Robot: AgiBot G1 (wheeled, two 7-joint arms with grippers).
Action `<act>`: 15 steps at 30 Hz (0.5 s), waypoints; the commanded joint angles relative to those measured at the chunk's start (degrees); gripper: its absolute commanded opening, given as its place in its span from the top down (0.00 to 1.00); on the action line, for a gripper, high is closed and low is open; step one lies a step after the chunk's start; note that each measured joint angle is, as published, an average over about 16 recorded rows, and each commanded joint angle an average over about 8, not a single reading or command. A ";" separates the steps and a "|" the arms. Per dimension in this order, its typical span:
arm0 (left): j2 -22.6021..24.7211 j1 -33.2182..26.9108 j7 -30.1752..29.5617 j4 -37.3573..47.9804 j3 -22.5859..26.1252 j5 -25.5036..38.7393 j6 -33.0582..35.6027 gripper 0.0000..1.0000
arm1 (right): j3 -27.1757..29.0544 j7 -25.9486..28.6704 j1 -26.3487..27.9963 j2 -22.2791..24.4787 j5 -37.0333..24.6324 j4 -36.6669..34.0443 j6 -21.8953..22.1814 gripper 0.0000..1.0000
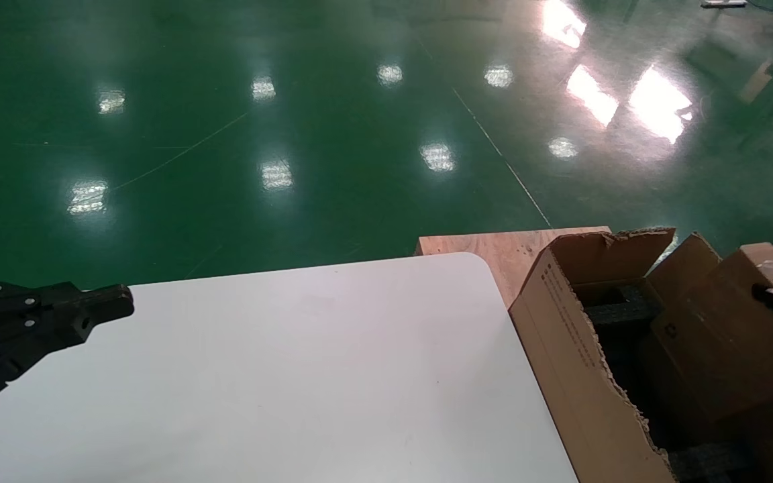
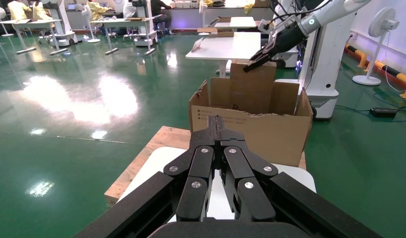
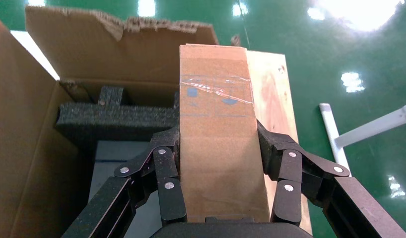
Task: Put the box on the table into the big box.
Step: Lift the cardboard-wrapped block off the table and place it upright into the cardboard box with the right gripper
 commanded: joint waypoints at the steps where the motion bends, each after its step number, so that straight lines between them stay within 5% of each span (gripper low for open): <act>1: 0.00 0.00 0.00 0.00 0.00 0.00 0.00 1.00 | -1.28 0.30 -0.32 -0.47 0.33 0.58 1.50 1.00; 15: 0.00 0.00 0.00 0.00 0.00 0.00 0.00 1.00 | -5.66 1.17 -1.97 -2.07 1.41 0.84 5.15 1.00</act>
